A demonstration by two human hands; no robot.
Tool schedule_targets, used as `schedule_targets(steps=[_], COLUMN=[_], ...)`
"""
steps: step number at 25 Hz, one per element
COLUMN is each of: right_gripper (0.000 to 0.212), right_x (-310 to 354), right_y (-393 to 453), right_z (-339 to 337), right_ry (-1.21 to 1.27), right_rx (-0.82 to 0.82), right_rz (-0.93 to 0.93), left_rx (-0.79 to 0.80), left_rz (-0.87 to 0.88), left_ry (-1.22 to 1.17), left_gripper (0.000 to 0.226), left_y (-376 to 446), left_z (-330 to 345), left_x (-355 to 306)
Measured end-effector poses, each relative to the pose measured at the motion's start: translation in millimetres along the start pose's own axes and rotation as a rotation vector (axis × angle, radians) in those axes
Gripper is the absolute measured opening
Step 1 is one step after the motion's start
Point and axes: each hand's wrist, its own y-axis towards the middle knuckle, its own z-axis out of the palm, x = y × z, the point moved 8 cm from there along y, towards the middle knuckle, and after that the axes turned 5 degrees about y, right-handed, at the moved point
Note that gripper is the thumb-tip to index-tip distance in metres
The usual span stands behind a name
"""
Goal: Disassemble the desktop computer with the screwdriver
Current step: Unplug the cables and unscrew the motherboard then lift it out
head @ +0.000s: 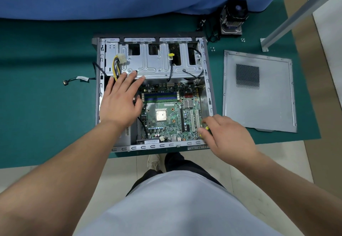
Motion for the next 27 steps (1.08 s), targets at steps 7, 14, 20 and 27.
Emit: schedule_targets(steps=[7, 14, 20, 27], right_gripper=[0.039, 0.035, 0.042, 0.035], right_x=[-3, -9, -7, 0], right_y=[13, 12, 16, 14], right_z=[5, -1, 0, 8], right_ry=[0.221, -0.102, 0.023, 0.078], right_rx=[0.040, 0.032, 0.095, 0.143], right_rz=[0.005, 0.086, 0.032, -0.014], left_rx=[0.001, -0.008, -0.005, -0.012], left_rz=[0.002, 0.006, 0.005, 0.003], left_ry=[-0.004, 0.001, 0.004, 0.001], left_gripper=[0.063, 0.063, 0.064, 0.063], left_y=[0, 0, 0, 0], left_z=[-1, 0, 1, 0], left_x=[-1, 0, 1, 1])
